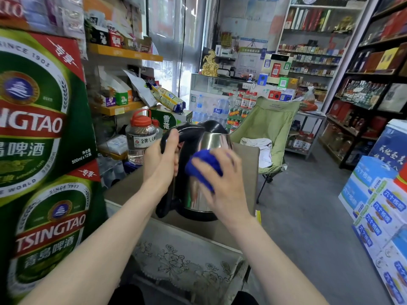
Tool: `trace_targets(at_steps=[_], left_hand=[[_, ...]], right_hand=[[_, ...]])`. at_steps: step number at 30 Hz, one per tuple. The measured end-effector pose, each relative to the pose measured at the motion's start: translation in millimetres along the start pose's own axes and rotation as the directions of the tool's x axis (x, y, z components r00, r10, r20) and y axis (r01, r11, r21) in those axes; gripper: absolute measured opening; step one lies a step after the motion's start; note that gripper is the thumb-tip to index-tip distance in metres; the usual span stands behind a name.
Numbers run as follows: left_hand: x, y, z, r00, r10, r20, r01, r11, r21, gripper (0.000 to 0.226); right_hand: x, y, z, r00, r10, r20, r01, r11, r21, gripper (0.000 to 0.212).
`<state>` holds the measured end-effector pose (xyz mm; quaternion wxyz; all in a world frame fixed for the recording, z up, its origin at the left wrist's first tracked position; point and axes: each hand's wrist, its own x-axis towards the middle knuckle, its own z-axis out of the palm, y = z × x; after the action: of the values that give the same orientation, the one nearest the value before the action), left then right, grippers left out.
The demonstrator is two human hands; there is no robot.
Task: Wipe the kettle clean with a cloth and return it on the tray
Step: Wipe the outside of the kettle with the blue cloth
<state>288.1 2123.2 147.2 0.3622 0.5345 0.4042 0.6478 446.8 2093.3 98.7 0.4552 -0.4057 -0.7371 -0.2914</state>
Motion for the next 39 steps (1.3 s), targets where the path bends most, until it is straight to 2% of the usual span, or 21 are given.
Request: trace_targets(at_steps=[2,4,7,9,11,13,16,18,20,22,24,26,27,29,30,31,32,33,36,39], left_hand=[[1.1,-7.8,-3.5,0.998,-0.063,-0.009,0.062,0.995,-0.084,0.048],[-1.9,-13.6,-2.5,0.996,-0.094,0.003,0.093,0.99,-0.103,0.048],[-7.4,-15.4,0.9,0.992,-0.124,0.029,0.127,0.984,-0.127,0.047],[-9.4,-14.6,1.5,0.991,-0.12,0.055,0.126,0.983,-0.13,0.047],[-10.1,-14.5,1.9,0.992,-0.103,0.076,0.11,0.988,-0.105,0.047],[-9.7,-13.5,0.9,0.993,-0.086,0.081,0.094,0.991,-0.095,0.047],[-6.0,-11.1,-2.6,0.994,-0.088,0.071,0.097,0.987,-0.125,0.044],[-2.0,-13.5,-6.7,0.989,-0.144,0.031,0.148,0.97,-0.191,0.044],[2.0,-17.4,-11.3,0.977,-0.213,-0.009,0.203,0.94,-0.274,0.046],[3.5,-21.0,-13.2,0.97,-0.244,-0.004,0.233,0.93,-0.286,0.047],[1.6,-22.5,-13.0,0.968,-0.251,0.021,0.248,0.932,-0.263,0.048],[-0.7,-21.5,-13.0,0.965,-0.258,0.051,0.262,0.922,-0.286,0.048],[-1.2,-20.5,-13.9,0.962,-0.265,0.066,0.272,0.911,-0.309,0.047],[-0.5,-17.4,-16.8,0.956,-0.279,0.087,0.291,0.887,-0.358,0.048],[1.0,-16.4,-18.3,0.956,-0.279,0.093,0.293,0.877,-0.38,0.049],[3.0,-15.5,-19.3,0.956,-0.278,0.098,0.293,0.872,-0.393,0.05],[4.7,-14.3,-19.8,0.956,-0.278,0.099,0.294,0.87,-0.395,0.05],[6.2,-13.0,-20.3,0.955,-0.28,0.095,0.294,0.871,-0.394,0.051],[10.5,-9.0,-20.5,0.95,-0.3,0.089,0.31,0.863,-0.4,0.05],[15.0,-5.1,-21.6,0.942,-0.323,0.085,0.329,0.849,-0.413,0.05]], right_hand=[[-17.0,-1.7,1.2,0.993,-0.1,0.066,0.099,0.995,0.026,0.029],[-9.5,1.3,2.8,0.997,-0.055,0.059,0.053,0.998,0.027,0.031],[28.9,5.2,2.9,0.97,0.236,-0.055,-0.232,0.969,0.081,0.035],[59.2,14.2,-5.0,0.877,0.476,-0.07,-0.458,0.87,0.183,0.036],[80.2,26.4,-11.9,0.806,0.591,-0.007,-0.574,0.785,0.233,0.036],[84.7,29.5,-15.8,0.836,0.549,0.024,-0.544,0.82,0.18,0.037],[60.8,17.1,-15.4,0.9,0.435,-0.04,-0.427,0.895,0.129,0.037],[24.6,4.3,-9.4,0.93,0.357,-0.083,-0.351,0.933,0.075,0.041],[-12.1,-9.5,-1.9,0.959,0.28,-0.038,-0.279,0.96,0.033,0.05],[-25.7,-15.4,4.1,0.975,0.223,-0.001,-0.222,0.975,0.027,0.05],[-9.7,-12.2,4.8,0.97,0.244,-0.011,-0.243,0.969,0.049,0.044],[19.8,-5.0,0.7,0.907,0.416,-0.061,-0.403,0.901,0.159,0.037],[33.9,2.9,-2.9,0.842,0.535,-0.07,-0.504,0.826,0.252,0.035],[51.3,24.9,-7.0,0.657,0.754,-0.006,-0.678,0.594,0.433,0.032],[54.7,34.3,-7.4,0.567,0.822,0.054,-0.732,0.473,0.49,0.032],[55.5,39.6,-7.2,0.513,0.853,0.099,-0.76,0.398,0.513,0.034],[55.1,39.3,-7.5,0.494,0.861,0.117,-0.775,0.376,0.509,0.035],[54.4,34.5,-9.0,0.517,0.85,0.101,-0.767,0.408,0.495,0.035],[51.0,8.9,-18.8,0.728,0.683,-0.063,-0.597,0.676,0.431,0.034],[35.7,-9.3,-19.3,0.939,0.329,-0.103,-0.306,0.932,0.194,0.036]])
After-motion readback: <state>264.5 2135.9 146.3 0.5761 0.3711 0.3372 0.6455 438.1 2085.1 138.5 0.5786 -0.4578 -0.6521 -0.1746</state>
